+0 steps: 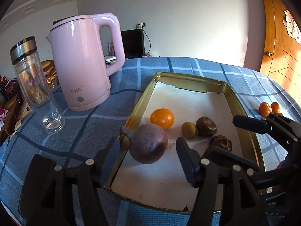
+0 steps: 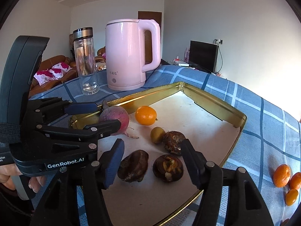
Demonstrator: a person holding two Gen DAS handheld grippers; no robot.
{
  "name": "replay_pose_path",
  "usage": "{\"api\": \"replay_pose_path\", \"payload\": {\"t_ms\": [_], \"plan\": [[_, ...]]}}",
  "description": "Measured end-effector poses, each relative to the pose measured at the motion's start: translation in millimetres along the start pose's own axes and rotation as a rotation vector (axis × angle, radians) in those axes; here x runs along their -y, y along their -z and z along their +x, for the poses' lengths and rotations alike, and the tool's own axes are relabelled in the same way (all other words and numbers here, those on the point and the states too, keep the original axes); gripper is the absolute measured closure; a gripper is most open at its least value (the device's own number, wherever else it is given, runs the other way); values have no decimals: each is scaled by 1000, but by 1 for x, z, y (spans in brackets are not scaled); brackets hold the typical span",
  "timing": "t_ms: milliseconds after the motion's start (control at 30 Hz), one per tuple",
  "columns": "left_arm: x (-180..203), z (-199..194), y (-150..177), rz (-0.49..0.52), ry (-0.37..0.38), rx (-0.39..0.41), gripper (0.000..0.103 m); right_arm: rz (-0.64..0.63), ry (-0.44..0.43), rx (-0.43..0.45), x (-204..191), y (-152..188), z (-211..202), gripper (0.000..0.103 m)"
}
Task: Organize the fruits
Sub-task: 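Move both tools from the tray back toward the remaining mandarins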
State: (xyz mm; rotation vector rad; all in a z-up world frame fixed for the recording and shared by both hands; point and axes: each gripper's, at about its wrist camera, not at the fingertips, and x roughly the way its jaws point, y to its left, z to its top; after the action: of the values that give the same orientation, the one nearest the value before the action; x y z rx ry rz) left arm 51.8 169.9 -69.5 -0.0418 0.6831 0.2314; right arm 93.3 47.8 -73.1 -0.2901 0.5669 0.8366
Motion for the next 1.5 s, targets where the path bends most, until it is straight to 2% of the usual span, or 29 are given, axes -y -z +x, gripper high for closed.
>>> {"api": "replay_pose_path", "payload": {"t_ms": [100,200,400,600,733,833,1000,1100,1200,1367,1500], "plan": [[1,-8,-2,-1,-22,18,19,9,4,17,3,2,-7,34],[3,-17,-5,-4,-18,30,11,20,4,33,5,3,-16,32],[18,-49,-17,39,12,84,5,7,37,63,11,10,-42,31],[30,-100,-41,64,16,192,0,44,154,90,41,26,-79,26],[53,-123,-53,100,55,237,0,138,241,76,83,45,-96,26],[80,-125,-58,143,85,243,0,225,317,63,122,63,-109,26],[132,-102,-64,197,144,194,0,356,420,36,175,94,-133,26],[161,-76,-62,205,190,117,0,423,400,10,194,108,-140,26],[186,-51,-55,211,210,53,0,412,401,-25,197,112,-141,28],[218,-20,-47,243,207,-14,0,398,358,-94,201,117,-132,41],[227,-3,-46,238,213,-49,0,394,348,-160,205,120,-122,51]]}}
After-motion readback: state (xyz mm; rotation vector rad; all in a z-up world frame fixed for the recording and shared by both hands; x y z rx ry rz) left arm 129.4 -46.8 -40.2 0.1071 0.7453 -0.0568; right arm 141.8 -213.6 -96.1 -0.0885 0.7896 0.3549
